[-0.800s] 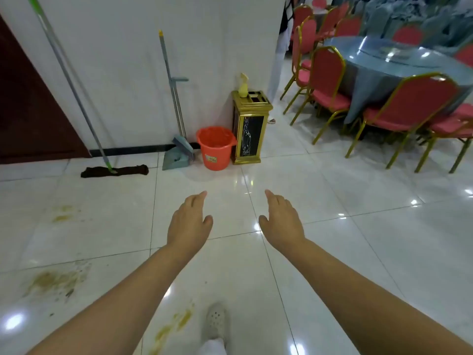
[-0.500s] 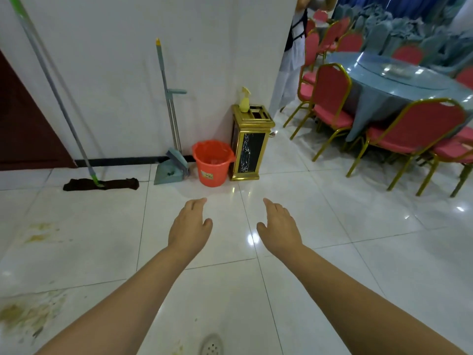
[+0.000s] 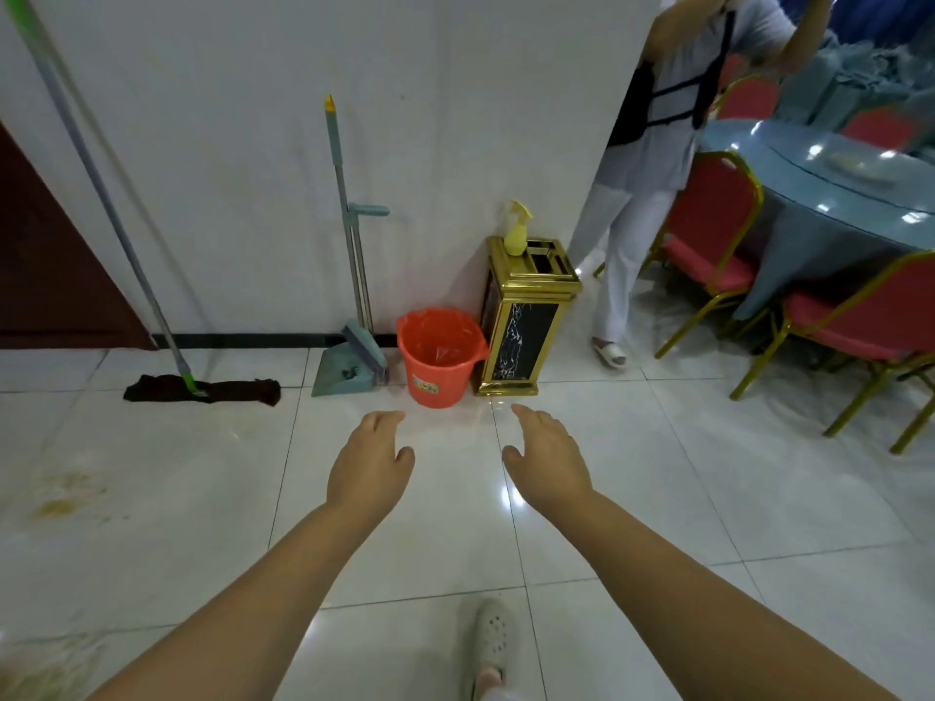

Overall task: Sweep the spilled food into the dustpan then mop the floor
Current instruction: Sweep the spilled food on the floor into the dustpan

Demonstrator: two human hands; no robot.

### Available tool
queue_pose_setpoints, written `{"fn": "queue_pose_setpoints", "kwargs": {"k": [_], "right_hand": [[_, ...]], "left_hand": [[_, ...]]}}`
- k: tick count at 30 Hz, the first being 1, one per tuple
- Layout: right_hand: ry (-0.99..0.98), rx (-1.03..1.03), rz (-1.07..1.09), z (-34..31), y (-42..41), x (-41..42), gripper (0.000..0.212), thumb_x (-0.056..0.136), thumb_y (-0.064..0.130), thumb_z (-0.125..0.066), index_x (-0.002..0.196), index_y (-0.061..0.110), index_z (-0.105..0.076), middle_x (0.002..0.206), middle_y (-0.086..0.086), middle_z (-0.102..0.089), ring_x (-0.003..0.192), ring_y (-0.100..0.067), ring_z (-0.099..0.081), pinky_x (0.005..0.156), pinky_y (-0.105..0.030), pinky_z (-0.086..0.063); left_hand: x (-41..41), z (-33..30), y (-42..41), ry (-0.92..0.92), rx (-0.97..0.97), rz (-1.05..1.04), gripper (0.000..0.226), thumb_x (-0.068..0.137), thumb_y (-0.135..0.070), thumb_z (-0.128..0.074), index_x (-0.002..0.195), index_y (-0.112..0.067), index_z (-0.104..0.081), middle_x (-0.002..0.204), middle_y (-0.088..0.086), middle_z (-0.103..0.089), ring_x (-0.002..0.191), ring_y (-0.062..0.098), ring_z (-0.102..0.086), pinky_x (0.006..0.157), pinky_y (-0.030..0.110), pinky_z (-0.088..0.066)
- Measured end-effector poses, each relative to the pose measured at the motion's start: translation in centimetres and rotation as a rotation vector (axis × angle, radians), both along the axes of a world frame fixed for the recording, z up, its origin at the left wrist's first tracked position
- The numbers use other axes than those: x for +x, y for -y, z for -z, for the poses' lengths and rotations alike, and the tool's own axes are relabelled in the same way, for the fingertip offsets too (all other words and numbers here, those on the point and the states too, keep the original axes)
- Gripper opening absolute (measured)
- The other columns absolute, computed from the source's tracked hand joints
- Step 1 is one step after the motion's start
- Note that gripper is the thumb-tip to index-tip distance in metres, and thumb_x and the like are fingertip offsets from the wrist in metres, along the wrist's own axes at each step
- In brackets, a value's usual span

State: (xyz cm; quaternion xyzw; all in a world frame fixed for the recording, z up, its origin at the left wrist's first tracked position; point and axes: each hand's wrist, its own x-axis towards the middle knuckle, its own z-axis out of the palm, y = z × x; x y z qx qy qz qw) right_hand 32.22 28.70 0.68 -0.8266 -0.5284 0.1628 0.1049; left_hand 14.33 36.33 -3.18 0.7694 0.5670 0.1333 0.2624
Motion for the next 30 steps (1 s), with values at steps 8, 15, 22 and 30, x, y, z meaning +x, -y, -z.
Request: {"fn": "queue_pose_setpoints", "kwargs": {"k": [8, 15, 22, 30], "right_hand": [[-0.06, 0.032, -0.075, 2.1, -13.2, 5.7, 0.05, 0.092, 0.021, -0.054, 0.141, 0.021, -0.041, 0.137, -0.001, -0.052, 0.123, -0.019, -0.051, 0.101, -0.03, -0.043], [-0.086, 0.046, -0.194, 3.0, -26.8, 12.6, 0.041, 0.091, 0.028, -0.054, 0.132, 0.026, -0.05, 0.126, 0.003, -0.06, 0.118, -0.02, -0.056, 0.099, -0.04, -0.049], [-0.104, -0.045, -0.3, 3.3, -37.7, 14.7, 0.055, 0.093, 0.023, -0.052, 0.146, 0.02, -0.037, 0.144, -0.001, -0.047, 0.131, -0.022, -0.045, 0.11, -0.04, -0.039], [-0.025, -0.042, -0.404, 4.5, -49.8, 14.7, 0.045, 0.094, 0.024, -0.049, 0.138, 0.018, -0.049, 0.134, -0.001, -0.055, 0.122, -0.02, -0.052, 0.104, -0.032, -0.042]], "left_hand": [[5.2, 1.1, -10.8, -0.02, -0.016, -0.134, 0.049, 0.096, -0.022, -0.049, 0.143, -0.018, -0.038, 0.146, 0.002, -0.039, 0.128, 0.017, -0.047, 0.1, 0.031, -0.043], [11.3, 0.5, -21.3, 0.002, -0.032, -0.245, 0.045, 0.096, -0.021, -0.048, 0.14, -0.018, -0.041, 0.141, 0.002, -0.044, 0.123, 0.015, -0.049, 0.097, 0.028, -0.044], [11.7, 2.2, -28.8, 0.049, -0.084, -0.34, 0.045, 0.095, -0.02, -0.051, 0.139, -0.018, -0.044, 0.138, 0.003, -0.046, 0.119, 0.015, -0.052, 0.096, 0.028, -0.046], [10.8, 3.7, -40.4, 0.09, -0.124, -0.38, 0.042, 0.095, -0.019, -0.049, 0.137, -0.015, -0.045, 0.134, 0.005, -0.049, 0.115, 0.018, -0.054, 0.093, 0.03, -0.048]]}}
